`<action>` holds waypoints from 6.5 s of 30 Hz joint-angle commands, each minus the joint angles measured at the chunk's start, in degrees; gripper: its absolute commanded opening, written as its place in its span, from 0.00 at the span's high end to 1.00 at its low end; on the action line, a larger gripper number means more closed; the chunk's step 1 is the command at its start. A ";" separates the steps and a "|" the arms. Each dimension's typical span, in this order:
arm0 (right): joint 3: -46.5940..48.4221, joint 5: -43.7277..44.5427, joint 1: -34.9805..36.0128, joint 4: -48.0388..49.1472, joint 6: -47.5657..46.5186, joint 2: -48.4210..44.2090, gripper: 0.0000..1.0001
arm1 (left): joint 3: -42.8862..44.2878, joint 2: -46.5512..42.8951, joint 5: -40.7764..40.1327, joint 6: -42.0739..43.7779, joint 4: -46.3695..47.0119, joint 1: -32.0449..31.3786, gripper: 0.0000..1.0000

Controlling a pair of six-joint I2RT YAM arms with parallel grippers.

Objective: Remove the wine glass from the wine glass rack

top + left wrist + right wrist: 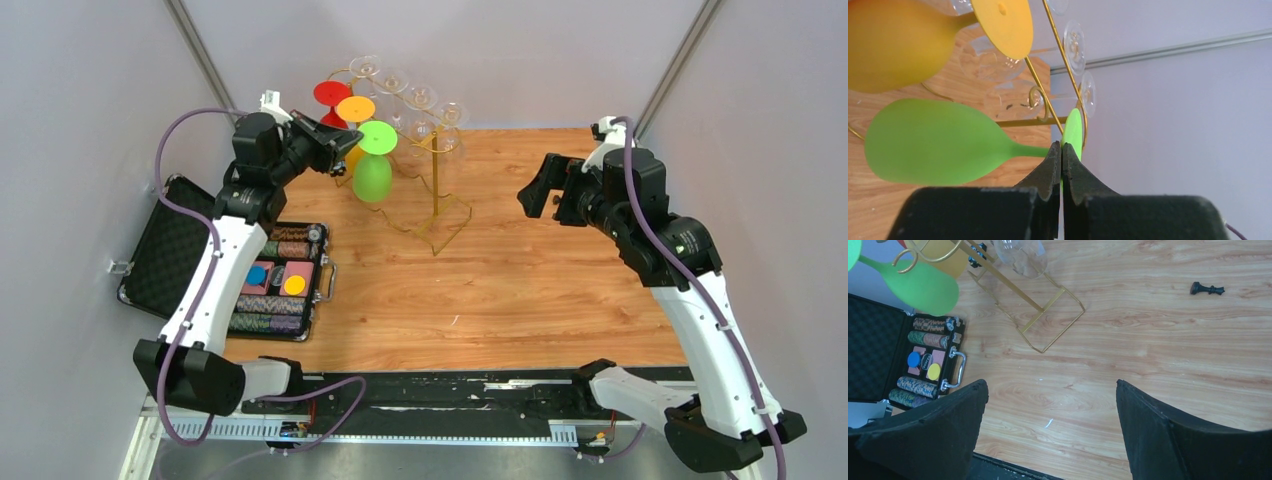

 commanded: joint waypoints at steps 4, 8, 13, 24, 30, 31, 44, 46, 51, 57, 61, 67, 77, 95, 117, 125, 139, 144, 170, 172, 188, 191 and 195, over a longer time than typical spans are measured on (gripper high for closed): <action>3.96 -5.06 -0.05 -0.51 -0.65 -0.19 0.04 | -1.27 -5.32 8.51 5.89 0.40 0.31 1.00; 5.19 -9.63 -0.03 -2.72 -1.43 -0.18 0.05 | -2.01 -6.76 12.82 10.06 -1.65 0.31 1.00; 5.32 -14.15 -0.06 -5.27 -1.26 -0.65 0.05 | -2.29 -7.82 18.94 15.75 -3.65 -0.30 1.00; 3.65 -21.59 -0.06 -7.68 1.42 -1.63 0.06 | -0.14 -11.00 16.78 32.00 -11.43 -13.70 1.00; 1.56 -22.66 -0.05 -8.01 4.67 -1.69 0.06 | -1.24 -13.19 12.40 40.60 -11.92 -23.32 1.00; 1.12 -22.91 -0.06 -7.92 5.32 -1.64 0.06 | -1.52 -13.63 11.50 41.38 -11.80 -24.25 1.00; -3.85 -27.60 -0.01 -2.75 13.20 -0.71 0.09 | -8.34 -17.27 -0.80 56.00 -5.88 -39.62 1.00; -4.38 -28.10 -0.06 -2.03 13.95 -0.20 0.10 | -10.29 -18.65 -2.82 58.08 -3.76 -41.70 1.00; -5.93 -31.25 -0.06 0.64 15.29 0.86 0.11 | -12.76 -20.53 -4.92 63.12 -2.33 -45.28 1.00; -7.28 -36.50 0.01 3.32 15.75 2.81 0.13 | -15.30 -21.55 -8.09 69.98 0.11 -51.08 1.00; -7.33 -39.38 0.35 4.97 16.34 3.59 0.15 | -16.97 -22.16 -10.11 73.06 1.52 -53.11 1.00; -7.53 -42.15 2.70 6.62 17.27 5.86 0.16 | -18.67 -22.61 -15.29 78.21 2.43 -56.59 1.00; -7.74 -42.02 6.43 8.96 19.25 8.61 0.19 | -19.52 -23.07 -19.74 79.77 2.50 -60.24 1.00; -11.79 -42.58 11.90 15.37 24.88 11.29 0.38 | -22.17 -24.69 -22.25 78.72 6.84 -61.17 1.00; -14.20 -43.97 13.48 18.04 27.08 11.67 1.00 | -24.04 -24.99 -20.75 76.23 7.43 -61.21 0.99; -15.59 -42.25 13.48 18.04 26.67 8.68 1.00 | -25.17 -25.94 -19.86 74.59 6.60 -61.21 0.44; -24.92 -33.84 13.39 15.67 13.21 -2.83 1.00 | -22.44 -26.52 -28.96 67.54 2.74 -61.13 0.00; -28.28 -27.48 13.39 15.59 5.74 -7.92 1.00 | -17.65 -23.51 -33.87 64.53 -1.58 -60.91 0.00; -31.96 -22.62 19.48 24.46 -37.27 -15.96 1.00 | -5.10 -19.00 -12.94 34.96 -16.73 -31.05 0.00; -31.55 -22.40 20.93 25.09 -39.26 -15.38 1.00 | -4.54 -18.44 -9.66 33.77 -18.01 -29.25 0.00; -29.45 -13.10 29.62 31.87 -47.79 -8.07 1.00 | -4.00 -15.48 3.24 32.90 -24.56 -23.41 0.00; -29.37 -12.35 30.16 32.93 -48.37 -7.64 1.00 | -4.58 -15.06 4.89 33.00 -25.05 -23.04 0.02; -29.18 -10.77 30.61 34.50 -49.02 -6.91 1.00 | -4.97 -14.71 6.66 33.44 -25.51 -22.75 0.09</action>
